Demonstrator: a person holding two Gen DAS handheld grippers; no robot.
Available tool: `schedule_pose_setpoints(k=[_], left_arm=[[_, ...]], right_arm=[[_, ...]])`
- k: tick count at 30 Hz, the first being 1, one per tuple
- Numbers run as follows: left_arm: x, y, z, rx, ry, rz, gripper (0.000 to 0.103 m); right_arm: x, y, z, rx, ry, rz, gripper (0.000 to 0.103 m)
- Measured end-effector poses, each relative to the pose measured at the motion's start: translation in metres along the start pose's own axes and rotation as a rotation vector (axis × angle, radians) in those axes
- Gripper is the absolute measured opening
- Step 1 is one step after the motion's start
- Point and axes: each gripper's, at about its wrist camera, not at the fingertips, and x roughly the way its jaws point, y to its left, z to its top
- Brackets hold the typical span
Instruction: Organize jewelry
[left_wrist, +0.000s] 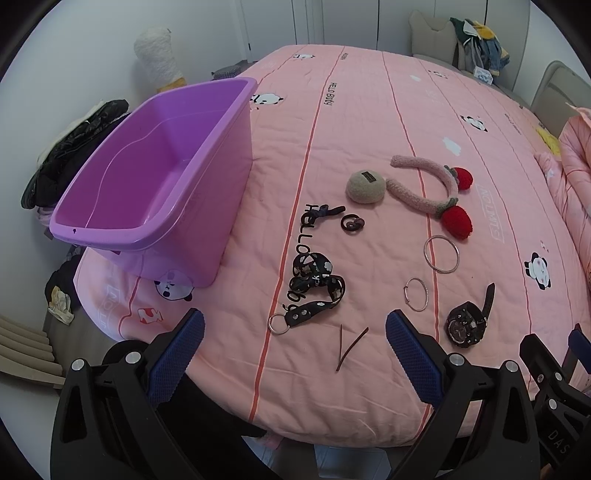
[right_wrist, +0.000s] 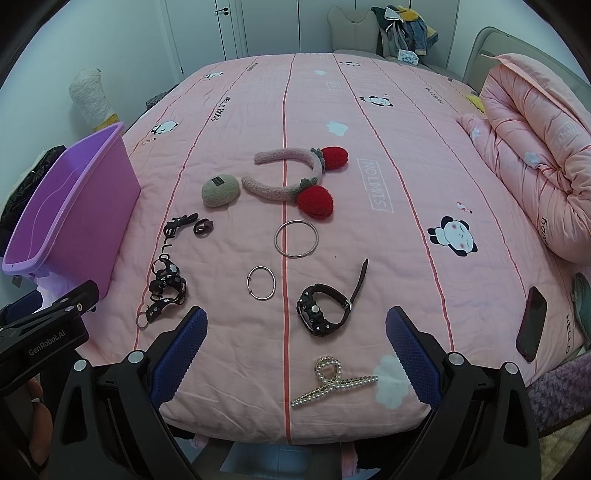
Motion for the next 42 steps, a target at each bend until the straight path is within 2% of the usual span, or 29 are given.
schedule_pose_setpoints(k=[22,31,36,42], left_arm=[[-0.001,0.000,0.001,0.001,0.006,-0.002,0.097],[0.017,0.011,-0.009,-0.017,0.042,-0.013,0.097],[0.035,0.022,-0.021,-0.021,0.076,0.004,0.097],[0.064,0.026,-0.040,0.032,0.105,0.018,0.097]], right_arm=[[0.002,-0.001,0.001,0.001,0.004,0.001,0.093],[0.013,-0.010,-0.010,-0.004,0.018,0.030,0.093],[0.022,-0.024,-0.021,-0.006,0.030,0.011,0.093],[0.038,-0.051,-0.036,0.058,0.059,0.045,0.093]])
